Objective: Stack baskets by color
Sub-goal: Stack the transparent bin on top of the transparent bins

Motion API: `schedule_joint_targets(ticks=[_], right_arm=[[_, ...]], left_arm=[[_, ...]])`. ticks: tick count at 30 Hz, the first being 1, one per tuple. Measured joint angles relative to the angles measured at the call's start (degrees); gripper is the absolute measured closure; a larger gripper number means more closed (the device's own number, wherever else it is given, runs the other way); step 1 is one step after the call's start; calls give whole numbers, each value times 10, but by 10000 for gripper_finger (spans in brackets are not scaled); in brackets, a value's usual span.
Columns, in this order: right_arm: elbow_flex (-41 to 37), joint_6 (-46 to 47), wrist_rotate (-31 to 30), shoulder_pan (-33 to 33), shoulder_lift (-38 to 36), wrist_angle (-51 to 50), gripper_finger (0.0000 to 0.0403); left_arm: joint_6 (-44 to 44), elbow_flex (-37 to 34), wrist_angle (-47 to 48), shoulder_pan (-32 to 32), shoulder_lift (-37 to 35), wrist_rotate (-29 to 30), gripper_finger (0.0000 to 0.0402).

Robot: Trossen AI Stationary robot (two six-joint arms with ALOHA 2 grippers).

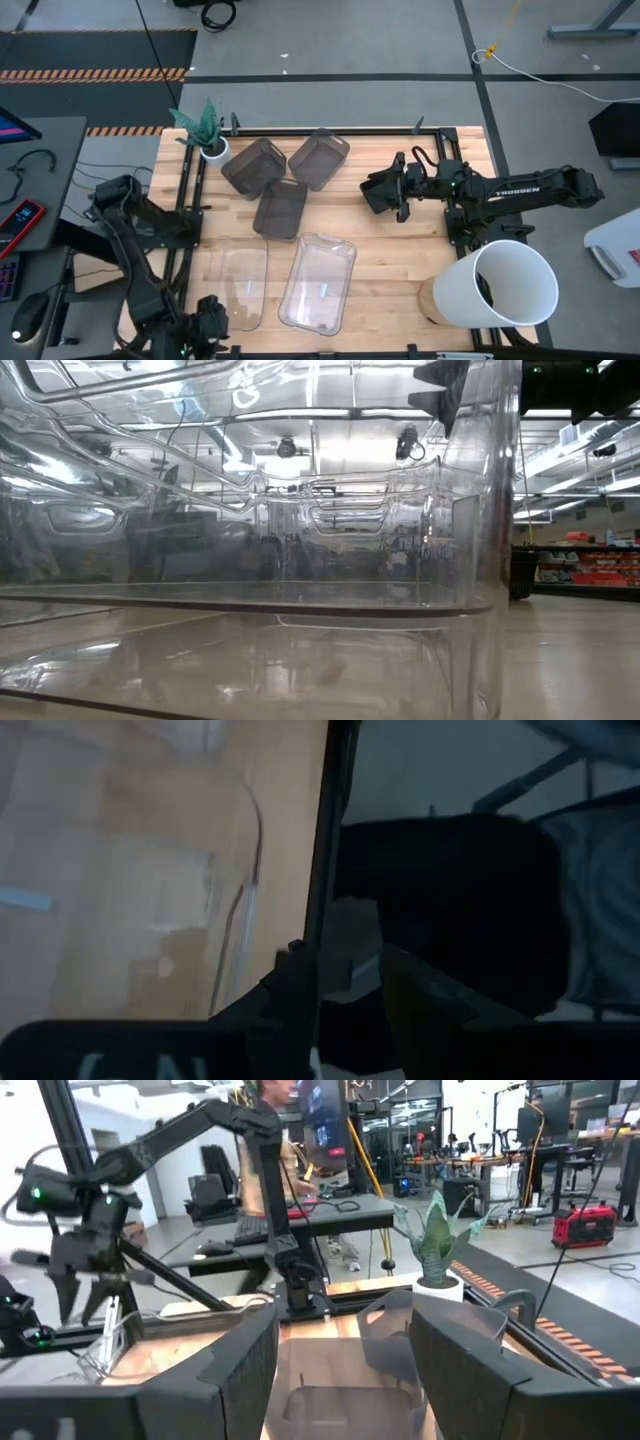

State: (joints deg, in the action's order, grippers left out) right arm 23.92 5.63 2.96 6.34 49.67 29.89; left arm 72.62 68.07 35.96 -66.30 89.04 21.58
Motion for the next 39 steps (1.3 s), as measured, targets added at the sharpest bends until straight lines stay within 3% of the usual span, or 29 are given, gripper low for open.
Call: schedule_joint_targets(ticks=[5, 12, 18, 23, 27, 34, 39], right_arm=[[0, 8, -1, -14, 0, 7, 172], [0, -3, -5, -33, 0, 10, 172], [0, 3, -5, -34, 0, 8, 172], [0, 6, -6, -39, 2, -4, 172], [1, 8, -8, -46, 15, -2, 172], [0, 8, -23, -48, 36, 4, 172], [0, 8, -23, -48, 41, 14, 172]], left_arm=[[-11, 1, 3, 13, 15, -31, 285], [-31, 3, 56, 19, 18, -5, 285], [-63, 73, 144, 31, 21, 13, 285], [-67, 76, 172, 31, 21, 21, 282], [-55, 58, 170, 31, 27, 14, 248], [-61, 47, 173, 36, 47, 7, 146], [-62, 50, 167, 37, 70, -11, 125]])
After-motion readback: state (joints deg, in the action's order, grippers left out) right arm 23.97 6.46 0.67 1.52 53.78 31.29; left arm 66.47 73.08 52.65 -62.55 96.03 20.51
